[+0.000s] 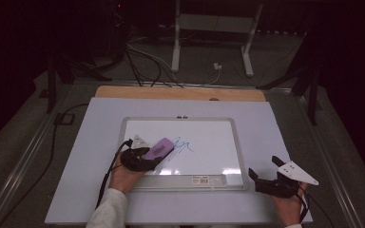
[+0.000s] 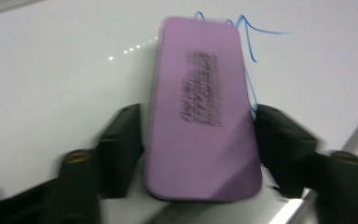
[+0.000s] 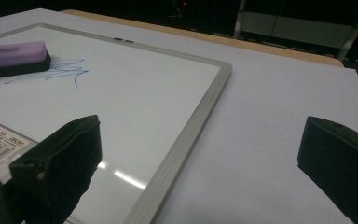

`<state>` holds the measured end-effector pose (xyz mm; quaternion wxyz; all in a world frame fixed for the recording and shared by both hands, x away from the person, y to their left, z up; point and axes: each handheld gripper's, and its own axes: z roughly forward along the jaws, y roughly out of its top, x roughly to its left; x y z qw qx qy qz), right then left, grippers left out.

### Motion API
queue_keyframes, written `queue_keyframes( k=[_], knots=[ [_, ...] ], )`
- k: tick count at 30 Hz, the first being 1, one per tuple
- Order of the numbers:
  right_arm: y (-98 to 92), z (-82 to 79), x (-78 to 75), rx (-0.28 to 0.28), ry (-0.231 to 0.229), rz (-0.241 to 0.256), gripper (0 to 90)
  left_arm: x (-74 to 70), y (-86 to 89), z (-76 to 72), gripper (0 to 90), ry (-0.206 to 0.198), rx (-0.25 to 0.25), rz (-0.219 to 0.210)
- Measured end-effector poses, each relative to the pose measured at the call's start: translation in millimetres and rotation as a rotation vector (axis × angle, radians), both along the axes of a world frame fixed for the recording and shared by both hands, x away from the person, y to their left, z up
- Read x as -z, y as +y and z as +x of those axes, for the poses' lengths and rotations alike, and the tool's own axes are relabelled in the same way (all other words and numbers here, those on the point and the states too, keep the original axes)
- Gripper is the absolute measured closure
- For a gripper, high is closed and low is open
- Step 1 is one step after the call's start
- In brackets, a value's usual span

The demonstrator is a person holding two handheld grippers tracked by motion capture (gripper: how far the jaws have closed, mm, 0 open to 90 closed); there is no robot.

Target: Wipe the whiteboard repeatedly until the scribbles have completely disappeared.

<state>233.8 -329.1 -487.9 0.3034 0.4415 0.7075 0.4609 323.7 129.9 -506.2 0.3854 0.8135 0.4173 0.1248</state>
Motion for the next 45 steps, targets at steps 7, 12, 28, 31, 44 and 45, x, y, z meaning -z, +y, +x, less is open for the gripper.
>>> queue_keyframes(
  k=[7,12,28,31,44,45],
  knots=[
    [0.7,0.5,0.3,-0.002,0.002,-0.002,0.0,-7.5,-6.8,10.1,28.0,-0.002,-0.008,-0.046],
    [0.4,0.6,0.3,-0.002,0.004,-0.002,0.0,-4.1,-20.1,17.4,30.8,0.009,0.010,-0.036],
    [0.2,0.8,0.6,-0.004,0.007,-0.002,0.0,-4.5,-31.2,12.1,41.3,0.028,0.059,0.053],
    [0.6,1.4,1.0,-0.007,0.007,-0.005,0.0,-5.2,-35.6,5.4,41.4,0.026,0.097,0.058],
    [-0.6,0.5,0.2,-0.002,0.005,-0.002,0.1,-6.1,-15.5,17.0,41.6,0.024,-0.042,0.088],
    [-0.4,0.5,0.2,-0.003,0.005,-0.002,0.0,-5.8,-14.2,18.1,41.6,0.028,-0.053,0.081]
  ],
)
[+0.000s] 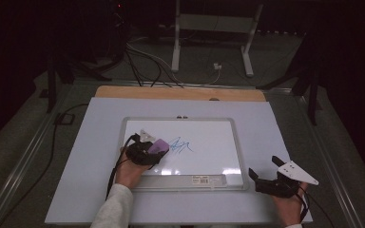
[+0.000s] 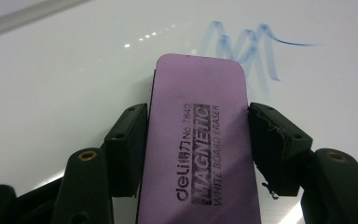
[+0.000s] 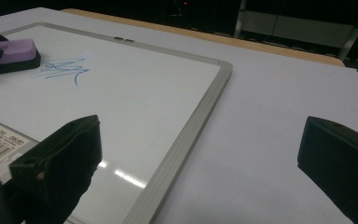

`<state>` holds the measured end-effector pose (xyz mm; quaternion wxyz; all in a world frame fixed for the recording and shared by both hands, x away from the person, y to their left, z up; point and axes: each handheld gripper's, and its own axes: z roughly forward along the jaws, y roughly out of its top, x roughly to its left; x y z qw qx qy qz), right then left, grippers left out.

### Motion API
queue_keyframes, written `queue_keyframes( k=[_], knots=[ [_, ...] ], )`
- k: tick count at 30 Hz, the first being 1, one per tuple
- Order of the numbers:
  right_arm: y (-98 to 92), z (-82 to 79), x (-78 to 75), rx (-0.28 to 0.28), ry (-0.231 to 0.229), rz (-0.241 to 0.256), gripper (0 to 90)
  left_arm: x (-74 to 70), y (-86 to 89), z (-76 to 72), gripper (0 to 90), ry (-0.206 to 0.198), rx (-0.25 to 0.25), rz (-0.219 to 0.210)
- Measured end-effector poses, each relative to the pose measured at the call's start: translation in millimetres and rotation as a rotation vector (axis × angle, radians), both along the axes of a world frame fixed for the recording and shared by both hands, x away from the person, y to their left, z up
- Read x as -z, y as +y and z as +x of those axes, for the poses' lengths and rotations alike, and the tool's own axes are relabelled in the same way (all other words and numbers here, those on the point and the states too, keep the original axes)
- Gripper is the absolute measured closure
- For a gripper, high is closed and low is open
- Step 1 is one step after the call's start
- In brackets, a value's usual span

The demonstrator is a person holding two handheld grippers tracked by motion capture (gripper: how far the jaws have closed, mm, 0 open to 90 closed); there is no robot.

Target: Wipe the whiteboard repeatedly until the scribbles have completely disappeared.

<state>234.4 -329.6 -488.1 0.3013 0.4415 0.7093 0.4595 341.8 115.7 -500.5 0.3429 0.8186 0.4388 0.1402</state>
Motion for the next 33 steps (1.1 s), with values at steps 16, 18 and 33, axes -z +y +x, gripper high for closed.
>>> queue_keyframes(
  k=[16,18,33],
  knots=[
    [1.2,0.4,0.3,-0.003,-0.001,-0.005,0.0,-1.4,-49.9,-4.7,41.7,-0.006,0.141,0.012],
    [0.6,0.2,0.2,-0.001,0.000,-0.002,0.0,-1.0,-49.0,-2.1,41.7,-0.006,0.118,0.009],
    [1.3,0.2,0.1,-0.003,0.000,-0.004,0.0,-2.1,-29.7,23.5,41.8,-0.023,-0.087,0.069]
  ],
)
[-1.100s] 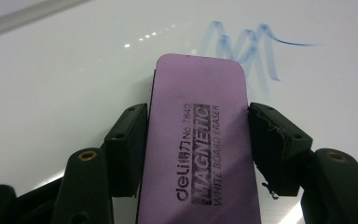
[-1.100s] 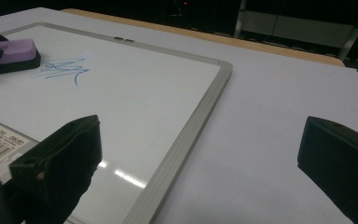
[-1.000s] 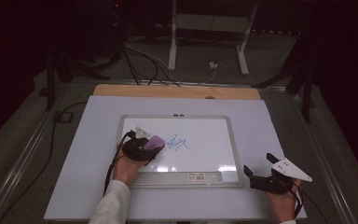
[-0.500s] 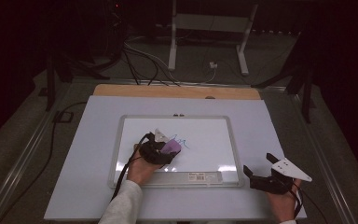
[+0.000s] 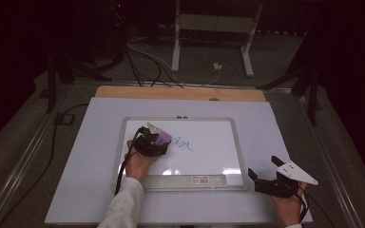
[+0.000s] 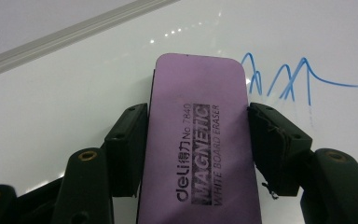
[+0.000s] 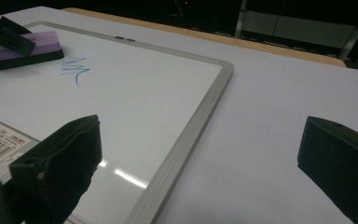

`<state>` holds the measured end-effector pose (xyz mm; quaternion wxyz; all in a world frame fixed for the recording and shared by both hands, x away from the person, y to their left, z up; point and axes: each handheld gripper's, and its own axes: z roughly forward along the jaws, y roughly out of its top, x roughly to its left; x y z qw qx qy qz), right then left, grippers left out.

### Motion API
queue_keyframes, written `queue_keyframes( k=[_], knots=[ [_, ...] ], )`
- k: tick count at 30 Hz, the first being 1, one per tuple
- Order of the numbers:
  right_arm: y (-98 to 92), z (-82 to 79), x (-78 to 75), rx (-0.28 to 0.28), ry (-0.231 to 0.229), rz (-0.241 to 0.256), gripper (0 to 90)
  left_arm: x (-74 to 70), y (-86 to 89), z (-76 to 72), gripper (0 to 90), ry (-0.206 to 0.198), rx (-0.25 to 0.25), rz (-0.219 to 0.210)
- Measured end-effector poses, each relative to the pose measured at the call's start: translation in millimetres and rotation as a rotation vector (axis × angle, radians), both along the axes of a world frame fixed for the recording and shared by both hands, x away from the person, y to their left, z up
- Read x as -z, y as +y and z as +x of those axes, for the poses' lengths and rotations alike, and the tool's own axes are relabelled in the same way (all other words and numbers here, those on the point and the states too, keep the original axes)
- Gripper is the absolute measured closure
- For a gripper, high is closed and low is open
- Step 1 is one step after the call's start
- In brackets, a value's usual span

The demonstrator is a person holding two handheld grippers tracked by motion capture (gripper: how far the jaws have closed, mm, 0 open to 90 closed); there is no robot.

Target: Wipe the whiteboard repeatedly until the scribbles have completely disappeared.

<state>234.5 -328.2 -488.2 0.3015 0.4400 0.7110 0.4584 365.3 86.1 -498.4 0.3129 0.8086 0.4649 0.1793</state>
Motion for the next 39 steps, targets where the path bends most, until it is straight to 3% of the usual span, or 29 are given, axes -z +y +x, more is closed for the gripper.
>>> queue_keyframes(
  k=[4,10,11,12,16,18,19,20,21,22,23,24,25,28,34,39],
  knots=[
    [0.6,0.2,0.1,-0.003,0.000,-0.001,0.0,0.7,-3.1,-0.9,41.8,0.006,0.004,-0.018],
    [1.0,0.6,0.4,-0.003,0.000,-0.003,0.1,1.0,-28.4,-17.0,41.8,0.005,0.125,-0.026],
    [1.0,0.6,0.4,-0.003,0.000,-0.003,0.1,1.0,-28.4,-17.0,41.8,0.005,0.125,-0.026],
    [1.3,0.4,0.3,-0.005,0.000,-0.003,0.0,1.1,-33.5,-21.2,41.8,0.000,0.167,-0.023],
    [1.6,0.4,0.3,-0.006,0.000,-0.004,0.0,1.3,-32.6,-20.5,41.9,0.004,0.176,-0.029],
    [1.1,0.1,0.2,-0.004,-0.001,-0.003,0.0,1.4,-30.0,-18.5,41.9,-0.001,0.155,-0.022],
    [0.7,0.0,0.1,-0.003,-0.001,-0.001,0.0,1.6,-24.2,-14.3,41.9,-0.003,0.115,-0.018],
    [0.4,0.0,0.1,-0.001,-0.001,0.000,0.0,1.6,-24.2,-14.3,41.9,-0.003,0.115,-0.018],
    [0.1,0.0,0.1,0.000,-0.001,-0.001,0.0,2.0,-16.0,-8.8,41.9,-0.005,0.069,-0.019],
    [-0.1,0.0,0.2,0.000,-0.001,0.000,0.0,2.0,-16.0,-8.8,41.9,-0.005,0.069,-0.019],
    [0.0,0.0,0.1,-0.001,0.000,0.000,0.0,2.6,-7.2,-3.0,42.0,-0.003,0.023,-0.025],
    [0.0,0.0,0.1,-0.001,0.000,0.000,0.0,2.6,-7.2,-3.0,41.9,-0.003,0.023,-0.025],
    [0.3,0.1,0.1,-0.001,0.000,0.000,0.0,3.5,0.8,2.3,42.0,-0.007,-0.017,-0.028],
    [0.4,0.4,0.3,-0.002,0.001,-0.001,0.0,5.1,6.8,8.4,41.9,-0.006,-0.061,-0.049],
    [2.3,1.5,1.2,-0.007,0.003,-0.006,0.0,4.1,-3.7,11.5,41.9,-0.010,-0.068,-0.027],
    [3.3,2.1,1.5,-0.009,0.004,-0.009,0.0,3.6,-24.0,6.4,42.0,-0.011,-0.004,-0.022]
  ],
)
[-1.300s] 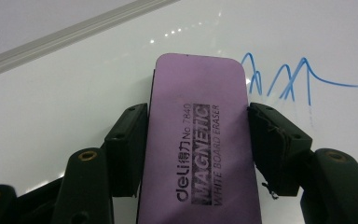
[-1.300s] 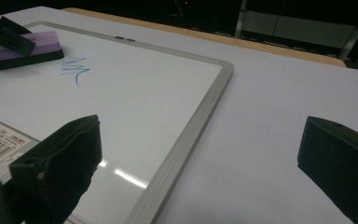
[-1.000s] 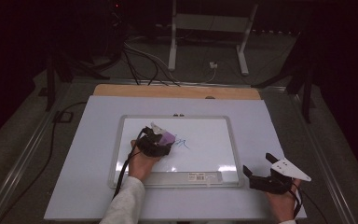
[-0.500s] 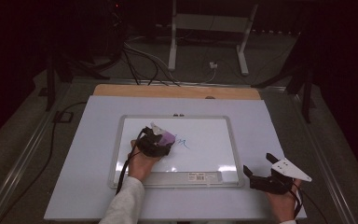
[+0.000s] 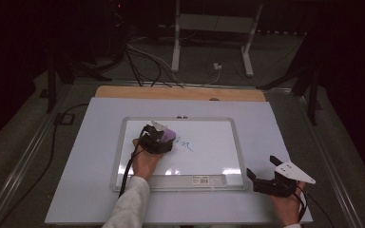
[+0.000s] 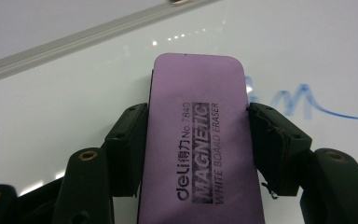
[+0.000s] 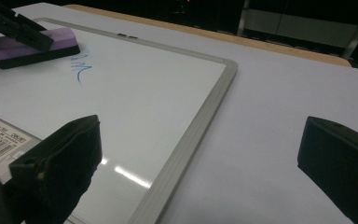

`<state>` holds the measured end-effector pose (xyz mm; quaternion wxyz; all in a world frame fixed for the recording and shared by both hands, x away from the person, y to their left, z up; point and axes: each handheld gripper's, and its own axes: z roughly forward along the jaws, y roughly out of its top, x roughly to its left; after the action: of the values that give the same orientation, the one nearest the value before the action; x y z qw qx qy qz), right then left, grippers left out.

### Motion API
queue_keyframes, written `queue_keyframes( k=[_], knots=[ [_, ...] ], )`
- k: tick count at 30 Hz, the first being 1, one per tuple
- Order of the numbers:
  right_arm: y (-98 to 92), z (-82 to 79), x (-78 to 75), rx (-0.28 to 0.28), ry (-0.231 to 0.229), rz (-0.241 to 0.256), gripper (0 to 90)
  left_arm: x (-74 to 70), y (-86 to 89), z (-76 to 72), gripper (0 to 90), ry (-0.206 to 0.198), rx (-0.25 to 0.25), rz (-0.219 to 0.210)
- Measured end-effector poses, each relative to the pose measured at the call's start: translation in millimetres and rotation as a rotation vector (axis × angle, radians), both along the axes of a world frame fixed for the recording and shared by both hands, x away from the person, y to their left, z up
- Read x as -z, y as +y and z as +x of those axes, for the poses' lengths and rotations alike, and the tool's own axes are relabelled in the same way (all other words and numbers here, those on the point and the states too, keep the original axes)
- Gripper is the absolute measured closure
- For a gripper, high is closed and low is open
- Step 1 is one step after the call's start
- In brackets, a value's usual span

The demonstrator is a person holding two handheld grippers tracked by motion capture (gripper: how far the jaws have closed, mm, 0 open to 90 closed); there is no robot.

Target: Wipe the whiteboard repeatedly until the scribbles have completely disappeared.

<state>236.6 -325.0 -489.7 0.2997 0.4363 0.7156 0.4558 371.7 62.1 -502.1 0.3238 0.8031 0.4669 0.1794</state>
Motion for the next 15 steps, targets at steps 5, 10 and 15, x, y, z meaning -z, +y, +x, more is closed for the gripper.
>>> queue_keyframes(
  k=[5,10,15],
  knots=[
    [-0.9,-0.5,-0.4,0.001,-0.001,0.003,0.0,0.4,-12.6,-5.0,41.9,-0.005,0.088,-0.005],
    [-1.8,-0.7,-0.6,0.004,-0.003,0.003,0.1,0.6,-7.9,2.1,42.0,-0.018,0.030,0.011],
    [-3.3,-1.0,-1.0,0.007,-0.004,0.005,0.0,-1.0,0.9,15.3,42.0,-0.005,-0.044,0.031]
  ],
)
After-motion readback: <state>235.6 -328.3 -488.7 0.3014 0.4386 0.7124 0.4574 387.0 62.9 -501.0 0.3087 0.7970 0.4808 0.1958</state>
